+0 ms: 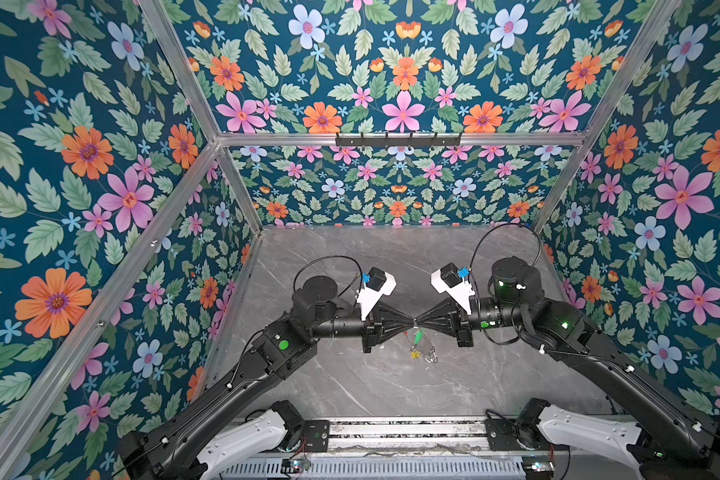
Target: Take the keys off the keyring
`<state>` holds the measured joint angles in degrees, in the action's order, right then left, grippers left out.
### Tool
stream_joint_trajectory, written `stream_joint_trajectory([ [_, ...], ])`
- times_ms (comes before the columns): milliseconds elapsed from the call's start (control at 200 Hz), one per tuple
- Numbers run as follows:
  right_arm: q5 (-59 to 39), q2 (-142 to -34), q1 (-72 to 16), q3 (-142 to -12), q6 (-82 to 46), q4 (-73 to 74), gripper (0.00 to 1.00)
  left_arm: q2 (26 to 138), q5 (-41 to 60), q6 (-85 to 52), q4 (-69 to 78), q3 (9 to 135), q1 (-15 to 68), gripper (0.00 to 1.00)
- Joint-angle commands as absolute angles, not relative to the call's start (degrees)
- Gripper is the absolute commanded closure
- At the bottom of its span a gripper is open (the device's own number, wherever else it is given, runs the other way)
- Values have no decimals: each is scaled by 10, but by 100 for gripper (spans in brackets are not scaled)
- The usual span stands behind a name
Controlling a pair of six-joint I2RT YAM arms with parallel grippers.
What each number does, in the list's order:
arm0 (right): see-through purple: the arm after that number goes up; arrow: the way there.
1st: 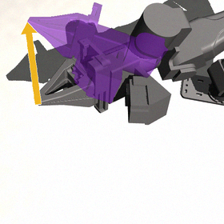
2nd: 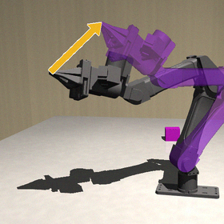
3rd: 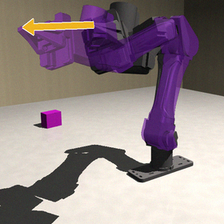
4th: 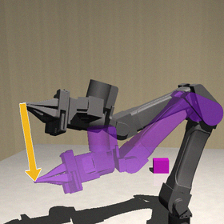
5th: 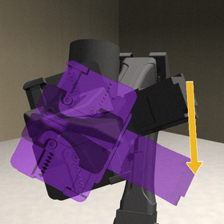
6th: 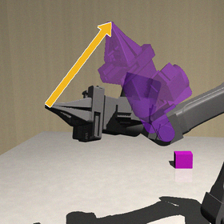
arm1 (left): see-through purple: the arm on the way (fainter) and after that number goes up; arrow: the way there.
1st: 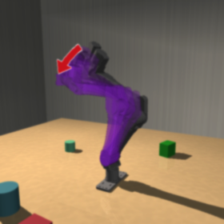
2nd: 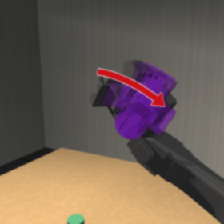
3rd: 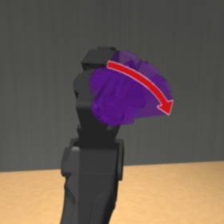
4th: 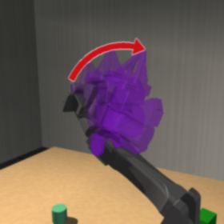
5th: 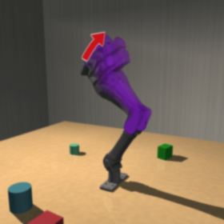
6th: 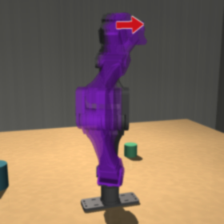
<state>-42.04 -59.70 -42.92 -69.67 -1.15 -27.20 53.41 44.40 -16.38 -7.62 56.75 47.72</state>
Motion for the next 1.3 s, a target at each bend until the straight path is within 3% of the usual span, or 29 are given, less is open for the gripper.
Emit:
stream_joint_trajectory([
  [0,-428,-599,-430,-701,-12,-268,100,535,458,-154,-68,573,477,87],
  [355,-422,-601,-430,-699,-16,-261,100,534,465,-155,-63,568,479,99],
  [525,-414,-598,-430,-698,-25,-251,100,528,456,-168,-38,557,479,100],
  [650,-363,-573,-429,-680,-48,-217,61,515,421,-189,1,537,480,100],
  [725,-316,-548,-429,-656,-63,-189,48,506,398,-206,32,521,480,100],
  [910,-254,-492,-430,-566,-96,-105,37,491,319,-233,69,506,481,100],
  [1295,-280,-497,-434,-483,-113,-2,35,499,288,-252,89,504,481,100],
])
